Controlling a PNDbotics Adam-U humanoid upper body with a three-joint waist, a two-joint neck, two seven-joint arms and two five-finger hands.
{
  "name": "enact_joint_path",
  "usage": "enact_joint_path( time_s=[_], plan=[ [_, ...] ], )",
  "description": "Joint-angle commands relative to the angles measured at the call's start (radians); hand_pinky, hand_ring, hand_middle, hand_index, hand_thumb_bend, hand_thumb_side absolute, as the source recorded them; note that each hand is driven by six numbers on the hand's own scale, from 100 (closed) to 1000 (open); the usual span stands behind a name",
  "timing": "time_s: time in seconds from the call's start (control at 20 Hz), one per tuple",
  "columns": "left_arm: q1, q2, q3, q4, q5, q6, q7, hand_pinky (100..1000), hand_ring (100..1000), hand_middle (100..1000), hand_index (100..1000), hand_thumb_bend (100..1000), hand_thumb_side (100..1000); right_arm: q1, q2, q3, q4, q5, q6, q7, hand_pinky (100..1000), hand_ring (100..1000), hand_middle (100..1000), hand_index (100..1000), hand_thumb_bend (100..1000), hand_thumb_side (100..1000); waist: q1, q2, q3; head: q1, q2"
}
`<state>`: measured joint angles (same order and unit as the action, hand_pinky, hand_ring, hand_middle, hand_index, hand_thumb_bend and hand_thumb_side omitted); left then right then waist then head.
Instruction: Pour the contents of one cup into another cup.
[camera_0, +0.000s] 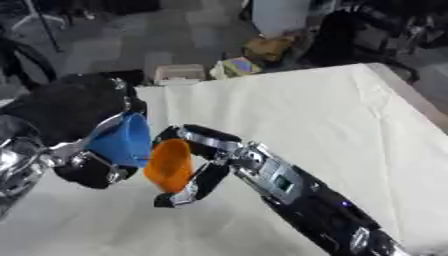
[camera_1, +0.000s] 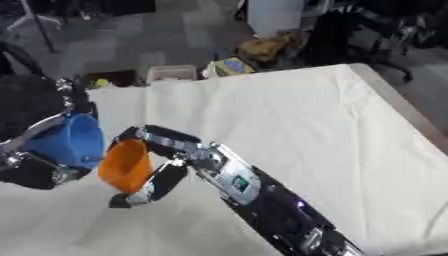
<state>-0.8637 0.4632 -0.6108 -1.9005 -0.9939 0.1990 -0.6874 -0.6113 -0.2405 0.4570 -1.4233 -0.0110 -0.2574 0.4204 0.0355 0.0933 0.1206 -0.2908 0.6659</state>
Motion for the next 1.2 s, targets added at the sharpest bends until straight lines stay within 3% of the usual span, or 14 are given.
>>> enact_joint_path(
  time_s=[0.05,1.2],
  plan=[
    [-0.015,0.003,0.006,-0.001,-0.01,-0.006,0.0,126,100,100,353,437,100,-0.02,-0.004,-0.002,-0.026,-0.009,-0.003,0.004,351,247,413,595,449,100,0.001,-0.011,-0.001,0.002,-0.01],
    [-0.02,0.001,0.006,0.0,-0.067,-0.046,-0.054,117,100,100,341,455,100,-0.02,-0.001,-0.001,-0.025,-0.012,-0.002,0.006,348,253,416,594,448,100,0.004,-0.011,-0.005,-0.002,-0.012]
  ],
)
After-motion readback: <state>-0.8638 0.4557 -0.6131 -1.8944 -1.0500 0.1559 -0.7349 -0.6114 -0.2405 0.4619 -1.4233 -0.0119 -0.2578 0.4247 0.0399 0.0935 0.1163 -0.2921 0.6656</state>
